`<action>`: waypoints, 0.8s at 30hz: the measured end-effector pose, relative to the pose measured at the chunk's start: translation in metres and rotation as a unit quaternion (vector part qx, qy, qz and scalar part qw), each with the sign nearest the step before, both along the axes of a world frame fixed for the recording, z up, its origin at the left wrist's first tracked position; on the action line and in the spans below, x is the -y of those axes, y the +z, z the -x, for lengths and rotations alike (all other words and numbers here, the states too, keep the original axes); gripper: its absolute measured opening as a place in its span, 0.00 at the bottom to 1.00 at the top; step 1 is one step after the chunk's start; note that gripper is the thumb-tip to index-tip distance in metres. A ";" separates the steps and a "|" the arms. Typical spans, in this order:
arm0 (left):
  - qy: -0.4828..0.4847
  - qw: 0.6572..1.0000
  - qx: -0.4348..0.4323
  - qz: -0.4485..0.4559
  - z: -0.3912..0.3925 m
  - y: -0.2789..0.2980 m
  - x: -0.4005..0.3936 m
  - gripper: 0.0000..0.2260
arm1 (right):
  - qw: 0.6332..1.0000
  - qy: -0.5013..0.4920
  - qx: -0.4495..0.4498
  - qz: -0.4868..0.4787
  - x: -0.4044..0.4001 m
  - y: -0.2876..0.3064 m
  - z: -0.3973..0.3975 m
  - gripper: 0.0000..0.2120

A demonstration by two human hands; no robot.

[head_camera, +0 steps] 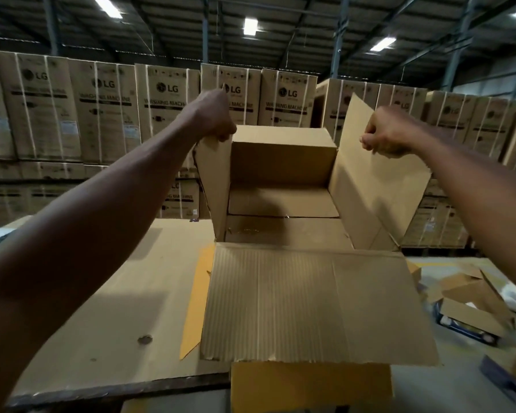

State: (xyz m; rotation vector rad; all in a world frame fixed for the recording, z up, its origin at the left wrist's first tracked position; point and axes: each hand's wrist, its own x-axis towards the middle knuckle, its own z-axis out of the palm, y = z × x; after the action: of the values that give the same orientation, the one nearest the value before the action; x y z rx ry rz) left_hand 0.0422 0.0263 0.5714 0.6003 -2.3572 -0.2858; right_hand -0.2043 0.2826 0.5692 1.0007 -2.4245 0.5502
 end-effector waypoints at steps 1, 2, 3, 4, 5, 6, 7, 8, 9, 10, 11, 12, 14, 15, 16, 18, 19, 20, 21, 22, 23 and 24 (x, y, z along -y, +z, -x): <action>-0.003 1.000 0.007 -0.007 0.011 -0.002 0.002 0.06 | 1.000 0.000 0.007 -0.004 0.004 -0.003 0.010 0.05; -0.006 1.000 0.013 -0.015 0.021 -0.004 0.004 0.06 | 1.000 0.002 0.016 -0.006 0.007 -0.007 0.021 0.05; -0.007 1.000 0.017 -0.022 0.030 -0.007 0.006 0.06 | 1.000 0.005 0.026 -0.008 0.010 -0.012 0.034 0.06; -0.006 0.999 0.020 -0.027 0.040 -0.010 0.009 0.06 | 0.999 0.005 0.034 -0.012 0.012 -0.017 0.047 0.06; -0.003 0.999 0.023 -0.031 0.049 -0.014 0.012 0.06 | 0.999 0.004 0.042 -0.017 0.015 -0.023 0.059 0.07; -0.001 0.999 0.027 -0.034 0.057 -0.018 0.014 0.05 | 0.999 0.004 0.050 -0.020 0.017 -0.029 0.070 0.08; 0.001 0.999 0.030 -0.040 0.066 -0.022 0.017 0.05 | 0.998 0.006 0.058 -0.025 0.021 -0.035 0.081 0.08; 0.003 0.998 0.034 -0.043 0.074 -0.027 0.020 0.05 | 0.997 0.007 0.064 -0.030 0.025 -0.041 0.092 0.09; 0.006 0.998 0.039 -0.045 0.082 -0.032 0.023 0.04 | 0.997 0.010 0.067 -0.036 0.028 -0.047 0.103 0.08; 0.011 0.998 0.044 -0.048 0.090 -0.038 0.025 0.04 | 0.997 0.012 0.067 -0.041 0.032 -0.052 0.113 0.08; 0.012 0.997 0.047 -0.053 0.098 -0.043 0.027 0.04 | 0.997 0.015 0.068 -0.043 0.036 -0.057 0.124 0.08; 0.009 0.997 0.049 -0.059 0.105 -0.048 0.029 0.03 | 0.996 0.018 0.071 -0.046 0.040 -0.063 0.135 0.09; 0.012 0.996 0.057 -0.063 0.120 -0.061 0.030 0.07 | 0.994 0.024 0.082 -0.061 0.047 -0.074 0.155 0.09; 0.021 0.996 0.066 -0.061 0.128 -0.068 0.031 0.09 | 0.993 0.027 0.089 -0.068 0.050 -0.079 0.165 0.10; 0.032 0.995 0.077 -0.061 0.135 -0.075 0.033 0.11 | 0.992 0.030 0.099 -0.072 0.054 -0.084 0.175 0.11; 0.050 0.992 0.095 -0.071 0.148 -0.090 0.038 0.09 | 0.990 0.034 0.116 -0.071 0.061 -0.095 0.192 0.12; 0.062 0.990 0.101 -0.078 0.154 -0.097 0.042 0.07 | 0.989 0.037 0.123 -0.072 0.064 -0.101 0.198 0.12; 0.075 0.988 0.108 -0.086 0.159 -0.105 0.046 0.06 | 0.988 0.040 0.130 -0.073 0.068 -0.108 0.204 0.12; 0.084 0.985 0.114 -0.094 0.163 -0.113 0.051 0.05 | 0.987 0.044 0.136 -0.074 0.072 -0.116 0.209 0.12; 0.090 0.984 0.117 -0.101 0.167 -0.123 0.055 0.05 | 0.986 0.048 0.141 -0.074 0.075 -0.125 0.212 0.12; 0.093 0.983 0.118 -0.107 0.170 -0.132 0.058 0.04 | 0.986 0.051 0.144 -0.074 0.079 -0.134 0.216 0.12; 0.094 0.983 0.115 -0.109 0.173 -0.141 0.061 0.04 | 0.985 0.054 0.145 -0.073 0.082 -0.143 0.218 0.12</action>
State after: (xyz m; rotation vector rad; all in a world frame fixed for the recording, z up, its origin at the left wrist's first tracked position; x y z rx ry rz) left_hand -0.1308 -0.0347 0.4307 1.0037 -2.4831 -0.4112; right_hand -0.4226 0.2007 0.4261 1.1913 -2.7108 0.5982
